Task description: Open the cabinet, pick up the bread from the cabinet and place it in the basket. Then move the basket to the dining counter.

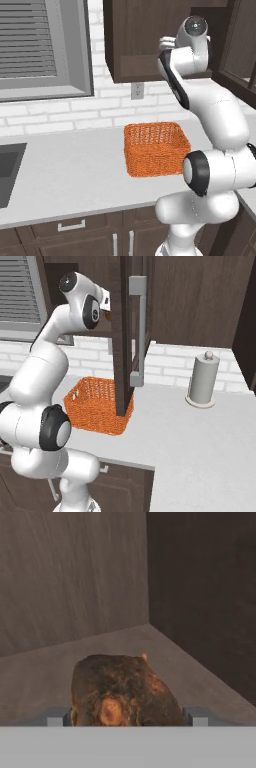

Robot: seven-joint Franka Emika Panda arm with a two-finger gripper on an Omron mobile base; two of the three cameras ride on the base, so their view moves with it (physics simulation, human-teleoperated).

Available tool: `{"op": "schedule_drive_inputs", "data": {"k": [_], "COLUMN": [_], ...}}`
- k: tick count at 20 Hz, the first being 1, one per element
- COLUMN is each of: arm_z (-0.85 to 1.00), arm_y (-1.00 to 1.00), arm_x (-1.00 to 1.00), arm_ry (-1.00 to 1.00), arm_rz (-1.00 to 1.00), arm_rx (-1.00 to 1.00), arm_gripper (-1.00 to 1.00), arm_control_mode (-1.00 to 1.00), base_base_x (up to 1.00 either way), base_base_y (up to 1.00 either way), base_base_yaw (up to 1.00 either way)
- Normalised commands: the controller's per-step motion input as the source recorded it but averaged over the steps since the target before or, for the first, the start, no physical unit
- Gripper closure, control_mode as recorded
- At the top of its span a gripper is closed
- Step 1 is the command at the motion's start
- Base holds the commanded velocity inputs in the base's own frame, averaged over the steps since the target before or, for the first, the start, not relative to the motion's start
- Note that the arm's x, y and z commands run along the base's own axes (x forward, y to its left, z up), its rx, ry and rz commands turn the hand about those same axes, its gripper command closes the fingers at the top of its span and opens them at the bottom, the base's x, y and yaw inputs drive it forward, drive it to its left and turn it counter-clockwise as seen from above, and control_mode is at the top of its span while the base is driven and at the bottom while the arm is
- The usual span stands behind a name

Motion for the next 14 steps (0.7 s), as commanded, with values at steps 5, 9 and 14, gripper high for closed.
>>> {"op": "schedule_drive_inputs", "data": {"k": [5, 9, 14], "arm_z": [0.39, 0.0, 0.0], "arm_y": [0.24, 0.46, 0.57], "arm_x": [-1.0, -1.0, -1.0], "arm_ry": [0.04, 0.16, 0.19], "arm_rz": [-0.13, -0.09, -0.05], "arm_rx": [0.06, 0.01, 0.0], "arm_gripper": [1.0, 1.0, 1.0], "arm_control_mode": [-1.0, -1.0, -1.0], "base_base_x": [0.0, 0.0, 0.0], "base_base_y": [0.0, 0.0, 0.0], "base_base_yaw": [0.0, 0.0, 0.0]}}
